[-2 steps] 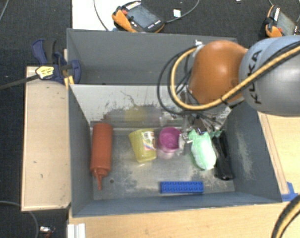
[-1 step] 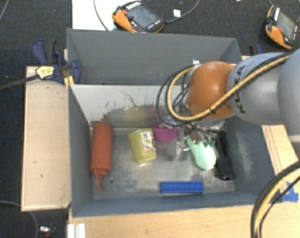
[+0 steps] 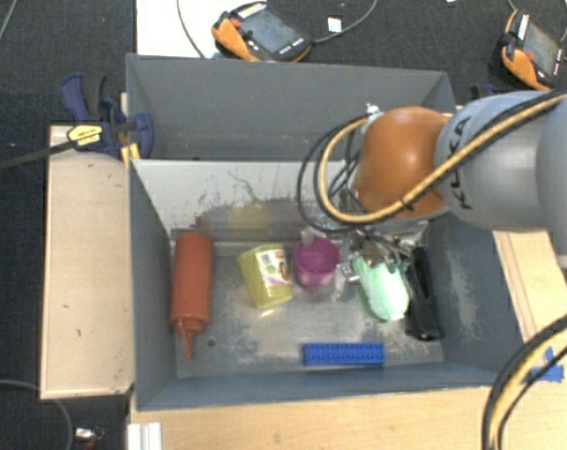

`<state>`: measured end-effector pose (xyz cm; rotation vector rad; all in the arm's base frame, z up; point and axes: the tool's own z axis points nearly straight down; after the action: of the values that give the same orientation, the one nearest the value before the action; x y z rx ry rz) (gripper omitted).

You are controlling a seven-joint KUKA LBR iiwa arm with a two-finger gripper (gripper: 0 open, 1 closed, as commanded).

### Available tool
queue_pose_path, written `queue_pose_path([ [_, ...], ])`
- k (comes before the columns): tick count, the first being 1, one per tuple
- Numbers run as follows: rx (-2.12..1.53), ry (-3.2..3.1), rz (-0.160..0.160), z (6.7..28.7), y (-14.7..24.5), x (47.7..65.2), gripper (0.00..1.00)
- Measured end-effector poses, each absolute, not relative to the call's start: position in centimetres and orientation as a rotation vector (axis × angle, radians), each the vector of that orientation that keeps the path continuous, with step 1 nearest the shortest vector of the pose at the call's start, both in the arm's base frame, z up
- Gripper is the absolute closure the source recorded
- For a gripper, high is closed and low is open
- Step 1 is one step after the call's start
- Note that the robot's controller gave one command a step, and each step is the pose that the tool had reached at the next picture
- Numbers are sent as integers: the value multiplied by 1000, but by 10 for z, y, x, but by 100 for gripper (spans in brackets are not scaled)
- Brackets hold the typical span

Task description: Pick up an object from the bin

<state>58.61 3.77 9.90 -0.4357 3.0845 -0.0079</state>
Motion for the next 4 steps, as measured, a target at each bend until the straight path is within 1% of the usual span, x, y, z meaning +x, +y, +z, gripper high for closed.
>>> queue_pose_path([
  [1, -507, 3064, -8, 71, -3, 559, 0],
  [2, -865, 2983, -13, 73, 55, 589, 0],
  [3, -697, 3028, -6, 86, 44, 575, 0],
  [4, -529, 3061, -3, 80, 34, 568, 0],
])
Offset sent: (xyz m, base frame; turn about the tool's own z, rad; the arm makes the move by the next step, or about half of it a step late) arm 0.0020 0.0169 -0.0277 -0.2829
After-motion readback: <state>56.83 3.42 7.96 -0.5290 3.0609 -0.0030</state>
